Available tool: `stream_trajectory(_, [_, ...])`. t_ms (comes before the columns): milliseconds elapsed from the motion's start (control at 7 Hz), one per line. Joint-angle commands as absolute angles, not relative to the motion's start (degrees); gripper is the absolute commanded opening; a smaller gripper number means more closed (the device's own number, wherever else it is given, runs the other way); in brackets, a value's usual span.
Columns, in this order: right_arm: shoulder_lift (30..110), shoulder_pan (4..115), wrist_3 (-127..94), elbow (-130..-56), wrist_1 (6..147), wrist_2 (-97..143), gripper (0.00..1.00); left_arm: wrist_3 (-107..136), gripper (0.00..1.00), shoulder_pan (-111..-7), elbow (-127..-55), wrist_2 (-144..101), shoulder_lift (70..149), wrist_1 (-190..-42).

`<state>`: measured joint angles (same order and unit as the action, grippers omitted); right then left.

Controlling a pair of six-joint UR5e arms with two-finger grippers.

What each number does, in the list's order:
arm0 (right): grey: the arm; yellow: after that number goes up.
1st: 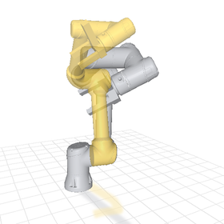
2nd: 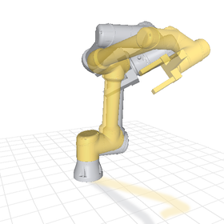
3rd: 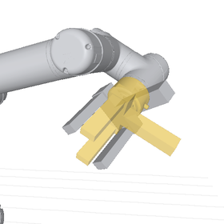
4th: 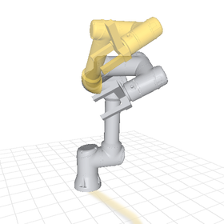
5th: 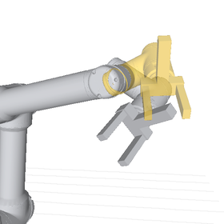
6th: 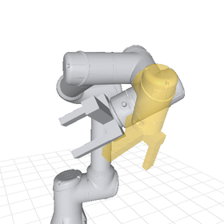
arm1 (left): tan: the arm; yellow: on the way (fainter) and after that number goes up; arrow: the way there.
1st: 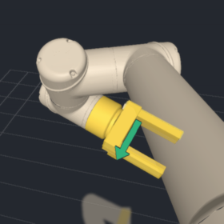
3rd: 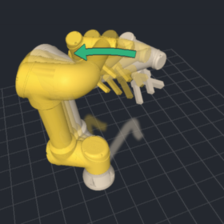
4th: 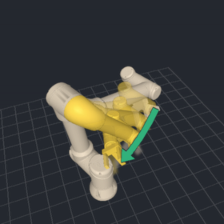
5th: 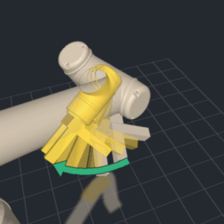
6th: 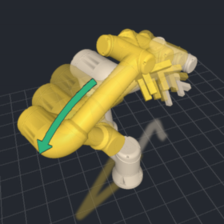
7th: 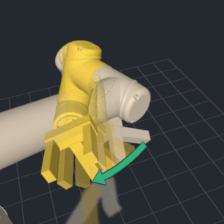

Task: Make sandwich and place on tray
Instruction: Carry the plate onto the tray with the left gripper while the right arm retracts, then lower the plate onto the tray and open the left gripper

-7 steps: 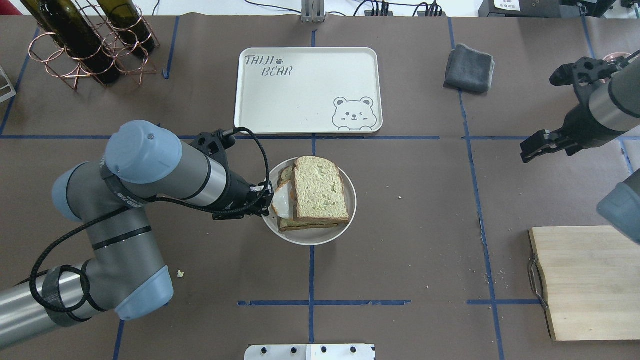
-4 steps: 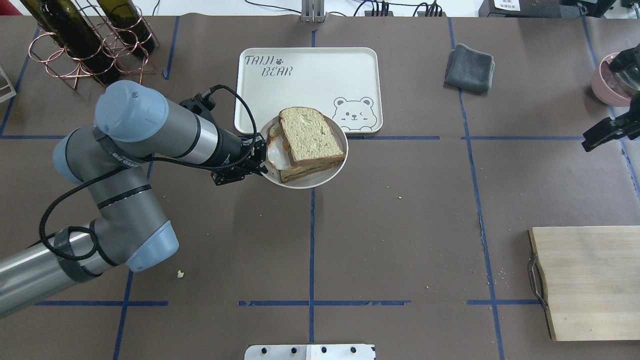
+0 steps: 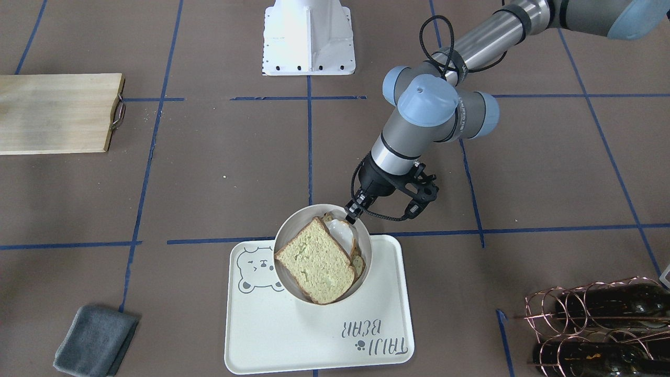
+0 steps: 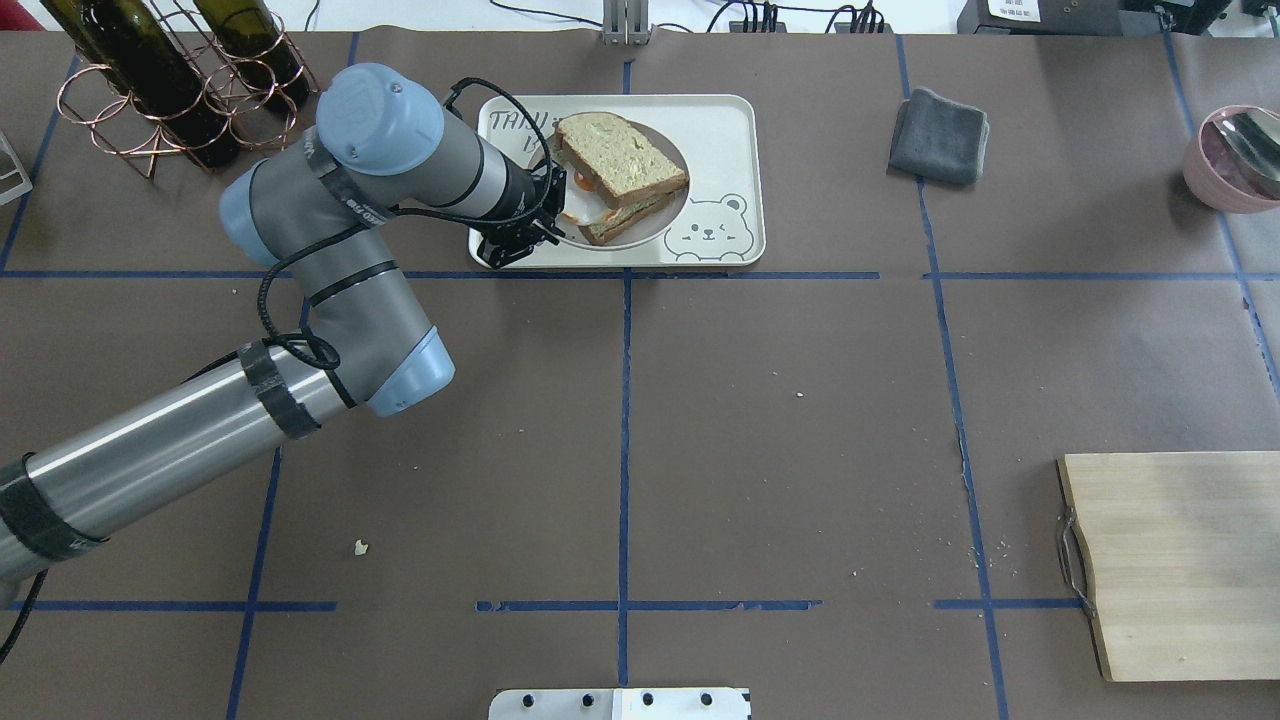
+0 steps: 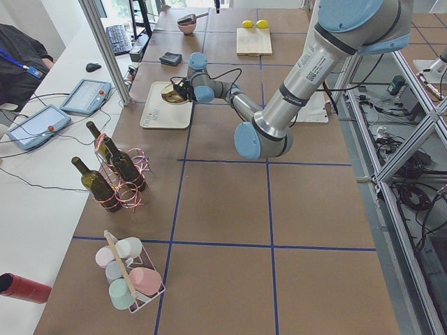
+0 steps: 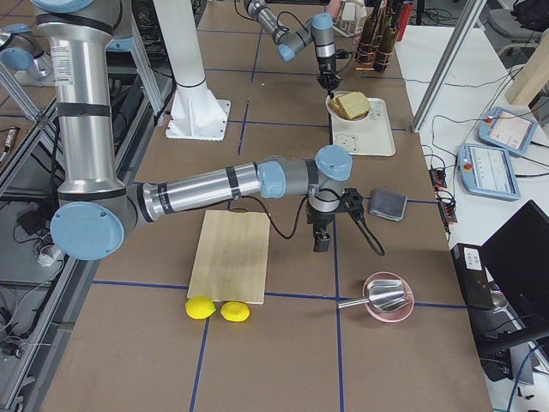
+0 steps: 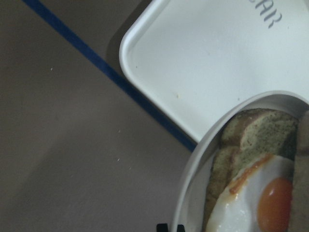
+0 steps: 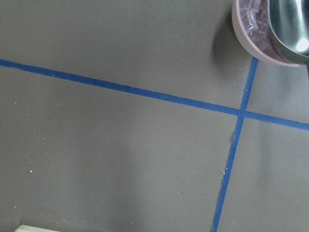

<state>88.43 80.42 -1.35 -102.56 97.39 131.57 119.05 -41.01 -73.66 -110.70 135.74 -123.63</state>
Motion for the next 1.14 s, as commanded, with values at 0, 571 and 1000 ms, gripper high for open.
stream_trajectory(0, [89.20,81.74,-1.32,-102.13,97.03,130.35,1.00,122.25,0.00,-40.96,-63.49,-107.94,140.52,-129.45])
stream_trajectory(571, [89.82,84.54,-1.67,-102.39,97.12,130.69,1.00,122.08,0.41,-40.08,-58.89,-106.17,141.86,-132.19])
stream_trajectory(1000, [89.82,85.42,-1.67,-102.04,97.21,130.78,1.00,112.08,1.00,-40.60,-71.93,-108.35,132.40,-131.23])
